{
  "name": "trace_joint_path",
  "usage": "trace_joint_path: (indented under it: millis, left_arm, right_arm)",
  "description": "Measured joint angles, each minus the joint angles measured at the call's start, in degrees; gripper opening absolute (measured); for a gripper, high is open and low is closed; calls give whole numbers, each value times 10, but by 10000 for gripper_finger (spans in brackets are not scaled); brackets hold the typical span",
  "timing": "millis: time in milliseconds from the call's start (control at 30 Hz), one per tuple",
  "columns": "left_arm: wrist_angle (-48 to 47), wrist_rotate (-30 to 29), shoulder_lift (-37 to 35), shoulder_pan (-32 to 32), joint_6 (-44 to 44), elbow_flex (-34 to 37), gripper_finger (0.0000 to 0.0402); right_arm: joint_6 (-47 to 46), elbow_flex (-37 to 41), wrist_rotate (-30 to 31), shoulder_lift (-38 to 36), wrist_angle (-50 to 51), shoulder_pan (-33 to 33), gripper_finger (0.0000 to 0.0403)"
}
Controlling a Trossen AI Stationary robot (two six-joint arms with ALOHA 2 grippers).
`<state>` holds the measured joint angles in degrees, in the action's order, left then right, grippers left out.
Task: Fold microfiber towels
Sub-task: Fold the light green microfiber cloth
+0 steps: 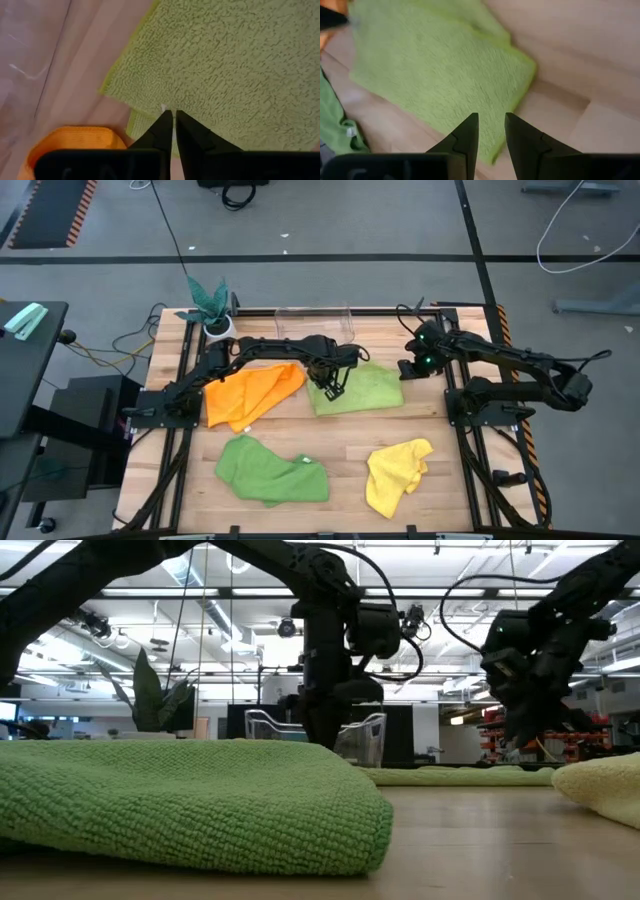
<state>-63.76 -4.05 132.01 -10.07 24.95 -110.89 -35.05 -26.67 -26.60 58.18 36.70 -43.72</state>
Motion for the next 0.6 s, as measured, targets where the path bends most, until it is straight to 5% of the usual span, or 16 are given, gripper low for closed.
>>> trace_joint_path:
  millis: [600]
  left_arm:
    - [42,2,-2,7,-6,-1,33]
  right_arm:
    - [-115,119,-14,-2,-170,24,103]
